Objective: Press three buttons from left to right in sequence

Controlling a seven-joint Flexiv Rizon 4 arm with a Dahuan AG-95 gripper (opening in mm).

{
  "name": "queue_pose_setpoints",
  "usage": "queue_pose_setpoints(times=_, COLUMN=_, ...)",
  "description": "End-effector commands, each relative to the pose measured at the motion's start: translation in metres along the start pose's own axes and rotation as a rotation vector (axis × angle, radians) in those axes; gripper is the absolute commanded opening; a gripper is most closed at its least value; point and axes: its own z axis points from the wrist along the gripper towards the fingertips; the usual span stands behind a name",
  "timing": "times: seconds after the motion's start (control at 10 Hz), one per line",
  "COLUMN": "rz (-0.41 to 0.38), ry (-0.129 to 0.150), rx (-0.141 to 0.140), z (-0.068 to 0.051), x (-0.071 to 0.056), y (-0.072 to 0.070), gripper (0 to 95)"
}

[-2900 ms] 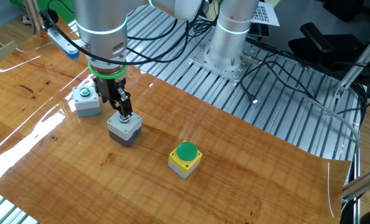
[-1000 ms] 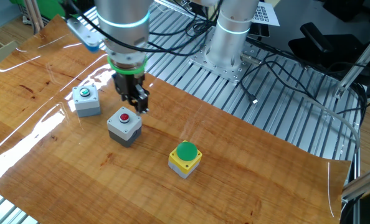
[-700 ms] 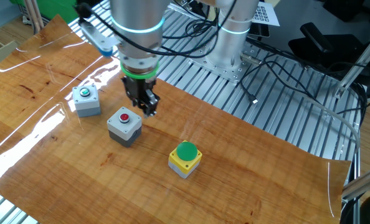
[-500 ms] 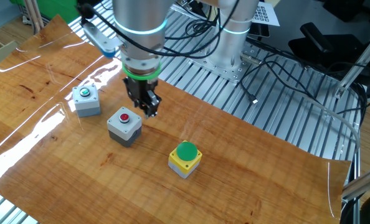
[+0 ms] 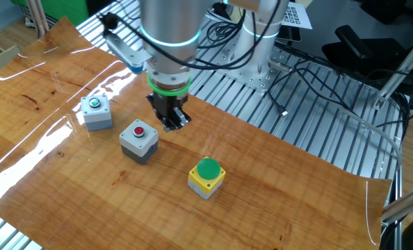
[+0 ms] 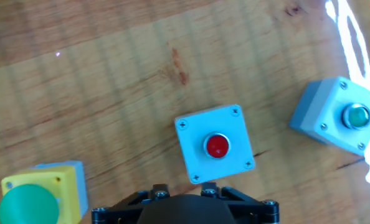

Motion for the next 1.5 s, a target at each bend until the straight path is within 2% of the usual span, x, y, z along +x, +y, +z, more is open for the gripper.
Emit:
queue_pose_setpoints(times=0.1, rz=-0.008, ry=0.005, rx=0.005, z=0.0017, x=-0.0021, y=0.0015, gripper=0.0)
queue_pose_setpoints(times=0.3, rz=-0.01, ry=0.023, rx=0.022, z=-0.0009, x=-0.0045, y=0.0003, gripper=0.0)
queue_pose_setpoints(times=0.4, rz=-0.04, ry=0.048, rx=0.031, z=-0.0009, x=-0.0045, y=0.0003, gripper=0.0)
queue_pose_setpoints(times=0.5, rz=-0.067, ry=0.054, rx=0.031, z=-0.0009, x=-0.0045, y=0.0003, gripper=0.0)
queue_pose_setpoints(times=0.7, rz=-0.13, ry=0.046, rx=0.027, z=-0.0009, x=-0.0045, y=0.0003, gripper=0.0)
queue_pose_setpoints(times=0.8, rz=-0.212, ry=0.031, rx=0.048, z=-0.0009, x=-0.0045, y=0.0003, gripper=0.0)
queue_pose_setpoints(times=1.1, rz=-0.29, ry=-0.012, rx=0.039, z=-0.0009, x=-0.0045, y=0.0003, gripper=0.0)
queue_pose_setpoints(times=1.2, rz=-0.302, ry=-0.003, rx=0.045, z=-0.0009, x=-0.0045, y=0.0003, gripper=0.0)
queue_pose_setpoints(times=1.4, rz=-0.293, ry=0.001, rx=0.019, z=-0.0009, x=-0.0045, y=0.0003, gripper=0.0)
queue_pose_setpoints(times=1.5, rz=-0.265, ry=0.008, rx=-0.006, z=-0.0009, x=-0.0045, y=0.0003, gripper=0.0)
